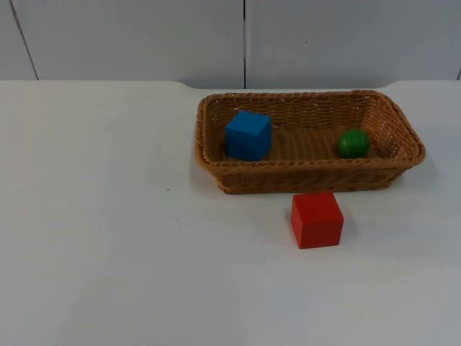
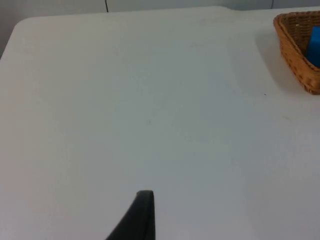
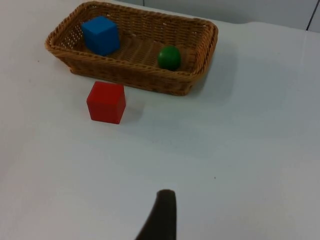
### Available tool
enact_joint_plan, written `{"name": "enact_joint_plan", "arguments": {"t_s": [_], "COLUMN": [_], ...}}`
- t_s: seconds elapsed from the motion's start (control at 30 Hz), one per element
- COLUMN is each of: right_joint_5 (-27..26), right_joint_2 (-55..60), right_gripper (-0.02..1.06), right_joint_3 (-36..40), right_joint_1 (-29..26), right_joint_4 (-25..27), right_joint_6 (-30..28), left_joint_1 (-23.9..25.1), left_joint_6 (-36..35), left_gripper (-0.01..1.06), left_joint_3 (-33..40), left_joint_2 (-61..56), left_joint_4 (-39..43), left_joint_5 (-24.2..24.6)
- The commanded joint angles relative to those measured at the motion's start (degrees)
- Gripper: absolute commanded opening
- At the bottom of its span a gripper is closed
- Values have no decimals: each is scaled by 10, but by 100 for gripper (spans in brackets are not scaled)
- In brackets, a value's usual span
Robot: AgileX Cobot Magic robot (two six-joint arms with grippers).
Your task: Place all geometric objects except the red cube into the basket.
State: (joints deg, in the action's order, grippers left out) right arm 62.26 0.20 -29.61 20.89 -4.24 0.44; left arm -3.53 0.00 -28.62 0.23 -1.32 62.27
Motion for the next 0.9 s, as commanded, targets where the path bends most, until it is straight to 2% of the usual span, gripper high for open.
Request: {"name": "enact_joint_plan", "arguments": {"t_s": [0.0, 0.13, 0.2, 0.27, 0.3, 0.33, 0.77, 0.87], "right_joint_5": [-5, -5, -5, -5, -5, -5, -5, -5], "right_joint_2": [-2, -2, -2, -2, -2, -2, -2, -2], "right_gripper": [77, 77, 85, 100, 100, 105, 105, 105], "right_joint_3": [1, 1, 1, 1, 1, 1, 1, 1], "right_joint_1": [0, 0, 0, 0, 0, 0, 0, -29], "right_joint_4": [-2, -5, -5, -5, -5, -5, -1, -1], "right_joint_6": [0, 3, 3, 3, 3, 3, 2, 2], "left_joint_1": [2, 2, 2, 2, 2, 2, 2, 2], "left_joint_6": [-3, -3, -3, -3, -3, -3, -5, -5], "left_gripper": [105, 105, 105, 105, 105, 105, 105, 105], "left_joint_3": [3, 3, 3, 3, 3, 3, 3, 3], "left_joint_2": [-2, -2, -2, -2, -2, -2, -2, -2], "left_joint_4": [1, 1, 1, 1, 1, 1, -1, -1], "left_joint_5": [-7, -7, -7, -7, -7, -7, -8, -8]}}
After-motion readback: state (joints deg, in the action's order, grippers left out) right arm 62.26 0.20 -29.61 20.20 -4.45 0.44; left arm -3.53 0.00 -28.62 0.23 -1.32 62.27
